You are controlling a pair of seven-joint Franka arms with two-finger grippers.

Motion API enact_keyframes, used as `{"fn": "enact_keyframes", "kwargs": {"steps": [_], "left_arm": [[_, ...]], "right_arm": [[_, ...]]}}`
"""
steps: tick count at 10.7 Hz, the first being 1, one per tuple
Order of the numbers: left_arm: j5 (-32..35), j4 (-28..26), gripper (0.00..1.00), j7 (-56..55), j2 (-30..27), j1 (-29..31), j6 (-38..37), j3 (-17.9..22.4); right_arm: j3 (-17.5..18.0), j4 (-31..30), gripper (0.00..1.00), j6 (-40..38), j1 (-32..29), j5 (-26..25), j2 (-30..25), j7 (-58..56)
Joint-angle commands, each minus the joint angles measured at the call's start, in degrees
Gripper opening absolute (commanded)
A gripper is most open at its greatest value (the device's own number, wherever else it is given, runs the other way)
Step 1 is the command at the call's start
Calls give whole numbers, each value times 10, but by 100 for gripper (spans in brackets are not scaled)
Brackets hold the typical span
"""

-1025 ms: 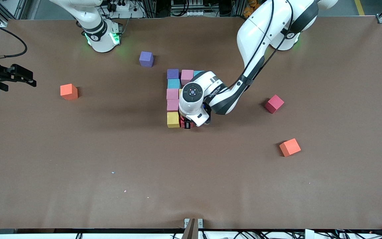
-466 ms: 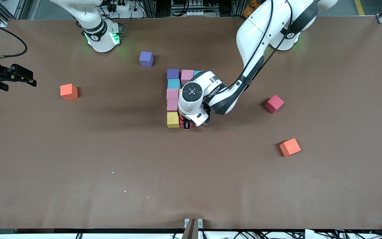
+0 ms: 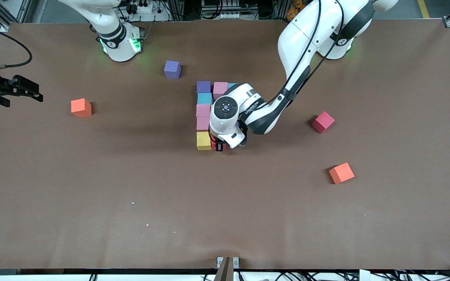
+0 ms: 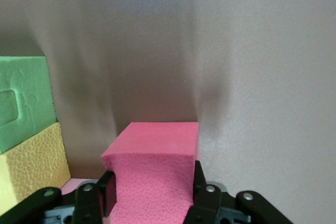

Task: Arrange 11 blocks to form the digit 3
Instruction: 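Lower the pink block beside yellow with the left gripper and open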

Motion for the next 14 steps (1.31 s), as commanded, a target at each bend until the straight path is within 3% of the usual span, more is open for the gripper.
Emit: {"fn": "enact_keyframes", "kwargs": {"steps": [1, 2, 3, 4, 8, 11, 14], "left_arm": [[0, 18, 20, -6, 19, -10, 9, 7], [0, 17, 43, -4, 19, -10, 9, 7], [2, 16, 92, -2, 18, -10, 9, 7], [6, 15, 100, 0, 18, -11, 9, 9], [9, 10, 100, 1, -11, -6, 3, 9], [18, -1, 100, 1, -65, -2, -58, 9], [35, -106, 100, 35, -182, 17, -84, 7]], "right_arm": [[4, -10, 100, -2, -6, 9, -12, 4], [4, -10, 100, -1, -6, 9, -12, 4], [4, -10, 100, -1, -6, 9, -12, 4], [4, -9, 100, -1, -6, 9, -12, 4], [4, -10, 100, -1, -6, 9, -12, 4], [4, -10, 100, -1, -5, 9, -11, 4], [4, -10, 100, -1, -6, 9, -12, 4]]}}
